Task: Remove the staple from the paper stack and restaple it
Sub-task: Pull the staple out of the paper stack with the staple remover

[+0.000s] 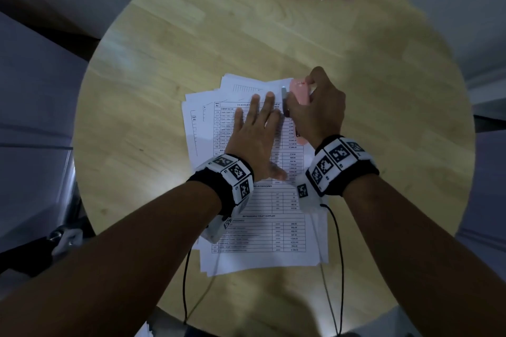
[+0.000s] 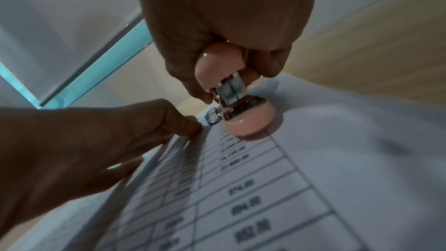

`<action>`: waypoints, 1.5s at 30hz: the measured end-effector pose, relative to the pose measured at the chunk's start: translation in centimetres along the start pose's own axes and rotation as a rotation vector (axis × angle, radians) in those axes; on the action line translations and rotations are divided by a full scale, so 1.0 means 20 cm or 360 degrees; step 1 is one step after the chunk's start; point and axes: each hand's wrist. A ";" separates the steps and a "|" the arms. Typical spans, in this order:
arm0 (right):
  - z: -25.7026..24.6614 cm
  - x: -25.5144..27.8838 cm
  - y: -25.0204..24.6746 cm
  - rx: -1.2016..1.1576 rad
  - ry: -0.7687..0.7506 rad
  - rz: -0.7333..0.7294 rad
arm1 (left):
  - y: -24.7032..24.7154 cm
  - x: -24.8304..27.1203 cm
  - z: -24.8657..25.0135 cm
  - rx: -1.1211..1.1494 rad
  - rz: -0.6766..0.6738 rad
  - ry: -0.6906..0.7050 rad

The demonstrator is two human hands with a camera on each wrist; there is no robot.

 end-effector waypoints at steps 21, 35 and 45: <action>-0.02 0.11 -0.08 -0.0047 -0.0097 -0.0070 | 0.00 0.12 -0.03 0.0269 0.0101 -0.0023; -0.01 0.12 -0.01 0.0064 -0.0140 -0.0081 | 0.01 0.12 -0.05 0.0329 0.0101 -0.0019; -0.04 0.07 0.03 0.0150 -0.0195 -0.0024 | 0.01 0.10 -0.05 0.0373 0.0101 -0.0046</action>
Point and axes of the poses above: each hand's wrist, its own x-axis away from the middle knuckle, its own y-axis out of the palm, z = x × y, and after that the axes turned 4 degrees about z, right-handed
